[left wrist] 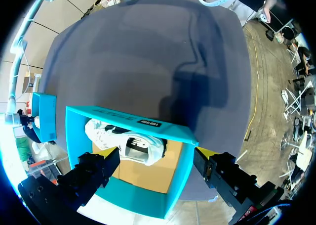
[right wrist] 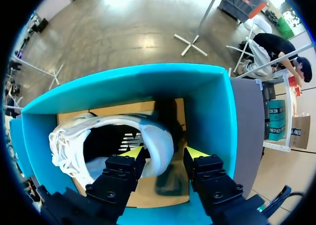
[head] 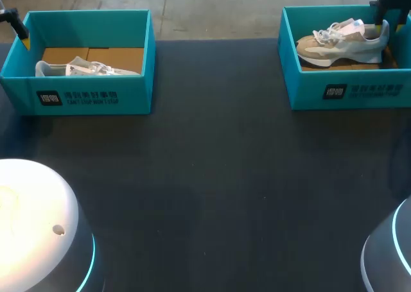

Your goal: Take the shoe out of the shoebox, open the shoe tongue, remove and reinsert the insole, then place the shoe into the shoebox

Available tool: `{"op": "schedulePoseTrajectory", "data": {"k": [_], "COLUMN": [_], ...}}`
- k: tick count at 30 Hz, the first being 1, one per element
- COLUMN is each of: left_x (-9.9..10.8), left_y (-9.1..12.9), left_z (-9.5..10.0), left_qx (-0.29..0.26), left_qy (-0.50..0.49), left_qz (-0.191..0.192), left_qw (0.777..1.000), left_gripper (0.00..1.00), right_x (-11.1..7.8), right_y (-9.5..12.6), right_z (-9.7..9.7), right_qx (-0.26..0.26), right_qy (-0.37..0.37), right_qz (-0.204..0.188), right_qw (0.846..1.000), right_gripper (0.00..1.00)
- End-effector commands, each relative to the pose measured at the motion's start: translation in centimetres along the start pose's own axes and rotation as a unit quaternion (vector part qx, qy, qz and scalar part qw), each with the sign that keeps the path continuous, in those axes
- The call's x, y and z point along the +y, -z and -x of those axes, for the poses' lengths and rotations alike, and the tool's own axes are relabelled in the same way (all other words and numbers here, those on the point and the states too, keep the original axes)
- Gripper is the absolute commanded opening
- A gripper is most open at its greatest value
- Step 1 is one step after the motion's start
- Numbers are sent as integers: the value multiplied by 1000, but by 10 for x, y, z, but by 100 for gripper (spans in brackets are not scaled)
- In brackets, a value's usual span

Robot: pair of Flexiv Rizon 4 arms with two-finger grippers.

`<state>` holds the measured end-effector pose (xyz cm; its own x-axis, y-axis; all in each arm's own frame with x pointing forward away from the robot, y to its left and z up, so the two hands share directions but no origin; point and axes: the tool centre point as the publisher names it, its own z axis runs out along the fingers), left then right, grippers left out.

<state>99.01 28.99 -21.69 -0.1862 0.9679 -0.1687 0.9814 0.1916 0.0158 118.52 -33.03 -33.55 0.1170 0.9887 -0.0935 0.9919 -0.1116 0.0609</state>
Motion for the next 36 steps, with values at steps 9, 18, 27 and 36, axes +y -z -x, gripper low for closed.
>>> {"op": "schedulePoseTrajectory", "data": {"k": [9, 18, 27, 36], "left_x": [-1, -1, -1, -1], "left_y": [0, 0, 0, 0], "left_z": [0, 0, 0, 0], "left_qx": [1, 1, 1, 1], "left_qy": [0, 0, 0, 0], "left_qz": [2, 2, 2, 2], "left_qw": [1000, 1000, 1000, 1000], "left_gripper": [100, 100, 100, 100], "right_x": [12, 13, 16, 14], "right_y": [-27, -37, -52, -55], "right_z": [3, 10, 7, 3], "right_qx": [9, 8, 10, 14], "right_qy": [0, -2, 10, 16], "right_qz": [-17, -19, -33, -45], "right_qw": [1000, 1000, 999, 999], "right_gripper": [53, 53, 54, 47]}}
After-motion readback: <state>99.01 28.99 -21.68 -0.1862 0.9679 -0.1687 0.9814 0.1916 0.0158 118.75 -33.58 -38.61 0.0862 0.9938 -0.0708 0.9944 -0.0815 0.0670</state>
